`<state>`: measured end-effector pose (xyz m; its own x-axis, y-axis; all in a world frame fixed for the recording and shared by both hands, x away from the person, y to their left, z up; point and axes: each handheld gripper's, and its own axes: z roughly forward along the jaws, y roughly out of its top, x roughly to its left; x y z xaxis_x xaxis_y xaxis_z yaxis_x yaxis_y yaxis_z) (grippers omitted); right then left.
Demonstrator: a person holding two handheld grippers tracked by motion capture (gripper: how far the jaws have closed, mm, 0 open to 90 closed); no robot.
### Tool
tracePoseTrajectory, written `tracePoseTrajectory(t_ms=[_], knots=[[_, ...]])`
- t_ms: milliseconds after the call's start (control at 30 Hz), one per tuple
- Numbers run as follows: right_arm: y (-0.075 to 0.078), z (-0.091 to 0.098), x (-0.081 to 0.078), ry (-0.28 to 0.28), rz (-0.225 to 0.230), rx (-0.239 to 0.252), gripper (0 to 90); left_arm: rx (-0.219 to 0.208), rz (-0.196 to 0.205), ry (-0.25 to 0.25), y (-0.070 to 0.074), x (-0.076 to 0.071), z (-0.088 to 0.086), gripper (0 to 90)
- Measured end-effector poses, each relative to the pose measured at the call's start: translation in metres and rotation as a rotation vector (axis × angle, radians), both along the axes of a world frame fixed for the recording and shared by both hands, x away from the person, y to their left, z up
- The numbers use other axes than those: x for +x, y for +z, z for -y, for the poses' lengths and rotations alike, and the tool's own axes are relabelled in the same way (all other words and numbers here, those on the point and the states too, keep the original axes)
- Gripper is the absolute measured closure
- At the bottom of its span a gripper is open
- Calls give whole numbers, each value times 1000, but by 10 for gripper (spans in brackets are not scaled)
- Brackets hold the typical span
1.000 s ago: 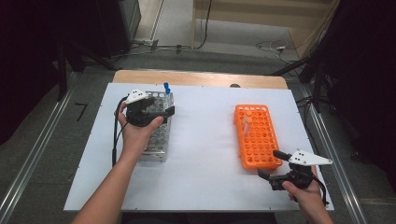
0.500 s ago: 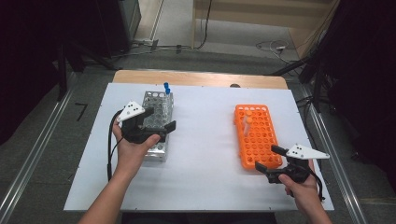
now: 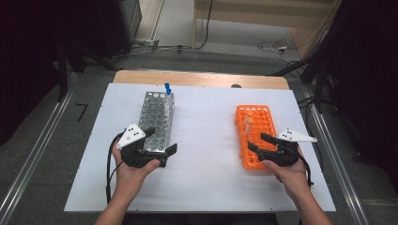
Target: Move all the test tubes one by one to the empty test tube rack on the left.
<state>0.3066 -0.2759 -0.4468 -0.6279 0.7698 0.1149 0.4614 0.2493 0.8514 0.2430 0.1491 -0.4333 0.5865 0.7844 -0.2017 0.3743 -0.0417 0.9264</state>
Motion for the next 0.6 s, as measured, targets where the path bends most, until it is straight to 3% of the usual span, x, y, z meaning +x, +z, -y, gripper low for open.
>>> tracePoseTrajectory(t_ms=[233,400,600], knots=[[-5,-16,28,-70,-51,-80,466,-11,0,4,-1,-4,-2,0],[-10,-22,41,-74,-91,-123,537,-12,-3,8,-2,-5,-3,0],[-14,-28,48,-104,-88,-175,599,-16,-10,12,-4,-4,-2,0]])
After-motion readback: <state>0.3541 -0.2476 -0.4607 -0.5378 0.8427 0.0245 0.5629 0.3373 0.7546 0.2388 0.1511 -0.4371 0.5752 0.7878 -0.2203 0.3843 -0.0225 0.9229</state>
